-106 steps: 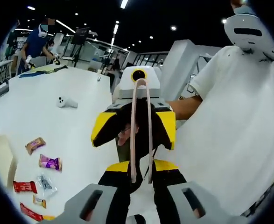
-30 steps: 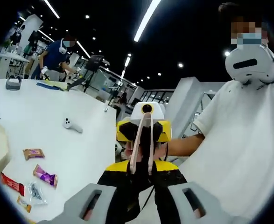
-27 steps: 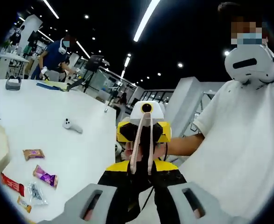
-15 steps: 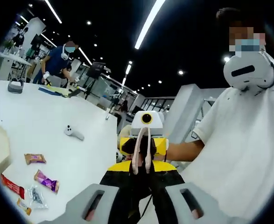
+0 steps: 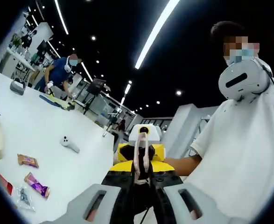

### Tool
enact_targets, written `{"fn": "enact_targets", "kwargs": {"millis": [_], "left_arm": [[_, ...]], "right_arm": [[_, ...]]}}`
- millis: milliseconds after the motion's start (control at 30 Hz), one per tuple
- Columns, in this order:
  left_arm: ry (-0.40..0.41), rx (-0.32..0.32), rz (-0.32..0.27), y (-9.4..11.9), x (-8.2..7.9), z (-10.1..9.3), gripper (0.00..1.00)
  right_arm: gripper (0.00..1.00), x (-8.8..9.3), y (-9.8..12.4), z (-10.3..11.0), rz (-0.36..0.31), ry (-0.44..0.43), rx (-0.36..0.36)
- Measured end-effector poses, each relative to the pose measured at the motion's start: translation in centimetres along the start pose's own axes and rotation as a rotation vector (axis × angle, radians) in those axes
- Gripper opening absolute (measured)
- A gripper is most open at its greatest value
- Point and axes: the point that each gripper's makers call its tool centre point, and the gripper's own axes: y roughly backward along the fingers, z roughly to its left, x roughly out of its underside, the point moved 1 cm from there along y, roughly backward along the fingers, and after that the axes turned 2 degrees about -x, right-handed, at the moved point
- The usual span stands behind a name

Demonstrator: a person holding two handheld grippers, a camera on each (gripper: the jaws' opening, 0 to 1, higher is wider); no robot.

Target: Place the target food into the container with the food tongs after gripping and lifting it, then release it inside without dropping or visibly crushing the food.

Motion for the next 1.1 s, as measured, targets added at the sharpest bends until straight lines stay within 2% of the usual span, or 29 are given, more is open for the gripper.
{"fn": "enact_targets", "kwargs": {"millis": [200,333,567,733,867,1100], "left_arm": [[-0.022,0.021,0.047,0.1,-0.3,0.0,0.10],[-0.020,0.043,0.097,-0.2,0.2,-0.1,0.11],[-0.027,0.044,0.105,-0.4,0.4,0.0,0.12],[-0.006,0.049,0.045,-0.7,-0.1,0.1,0.11],[-0.025,0.048,0.082,-0.9,0.7,-0.1,0.11],[-0.037,0.044,0.092,-0.9,0.5,0.0,0.11]], "right_arm": [[0.22,0.4,-0.1,0.5,0.029,-0.015,-0.021],[0.22,0.6,0.1,0.7,0.050,-0.017,-0.025],[0.21,0.6,0.7,0.5,0.055,-0.020,-0.005],[0.22,0.1,0.7,0.4,0.025,-0.032,0.002],[0.22,0.5,0.6,0.6,0.041,-0.032,-0.002],[0.23,0.5,0.6,0.6,0.038,-0.045,0.000]]}}
